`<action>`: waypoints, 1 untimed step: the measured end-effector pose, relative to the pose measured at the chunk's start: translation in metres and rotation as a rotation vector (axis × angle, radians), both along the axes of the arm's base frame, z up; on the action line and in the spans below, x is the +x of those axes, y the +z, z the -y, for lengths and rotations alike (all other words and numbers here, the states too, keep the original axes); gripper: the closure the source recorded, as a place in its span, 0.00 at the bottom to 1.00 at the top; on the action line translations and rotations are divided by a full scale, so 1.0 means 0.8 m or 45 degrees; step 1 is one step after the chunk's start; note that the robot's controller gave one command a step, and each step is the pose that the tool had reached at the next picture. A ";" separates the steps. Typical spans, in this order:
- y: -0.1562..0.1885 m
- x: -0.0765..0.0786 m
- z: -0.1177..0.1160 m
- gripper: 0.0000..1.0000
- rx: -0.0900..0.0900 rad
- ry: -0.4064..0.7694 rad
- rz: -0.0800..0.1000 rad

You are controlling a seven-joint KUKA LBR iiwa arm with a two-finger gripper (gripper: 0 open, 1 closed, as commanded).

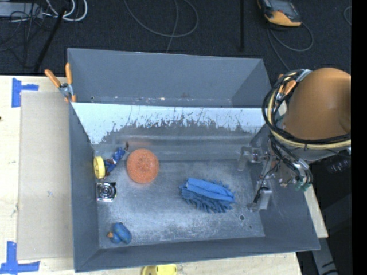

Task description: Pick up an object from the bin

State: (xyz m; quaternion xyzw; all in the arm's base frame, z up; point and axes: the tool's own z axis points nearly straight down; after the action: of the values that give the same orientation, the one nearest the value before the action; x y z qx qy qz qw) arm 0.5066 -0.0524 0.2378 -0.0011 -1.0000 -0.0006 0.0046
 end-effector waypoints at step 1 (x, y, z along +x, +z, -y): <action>0.006 0.002 0.000 0.00 -0.001 0.003 0.011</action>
Offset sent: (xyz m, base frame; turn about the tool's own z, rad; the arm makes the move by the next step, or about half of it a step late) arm 0.0350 0.0613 -0.1678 0.1532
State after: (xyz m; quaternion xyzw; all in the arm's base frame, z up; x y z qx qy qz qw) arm 0.5080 -0.0520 0.2423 -0.0001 -1.0000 -0.0002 0.0003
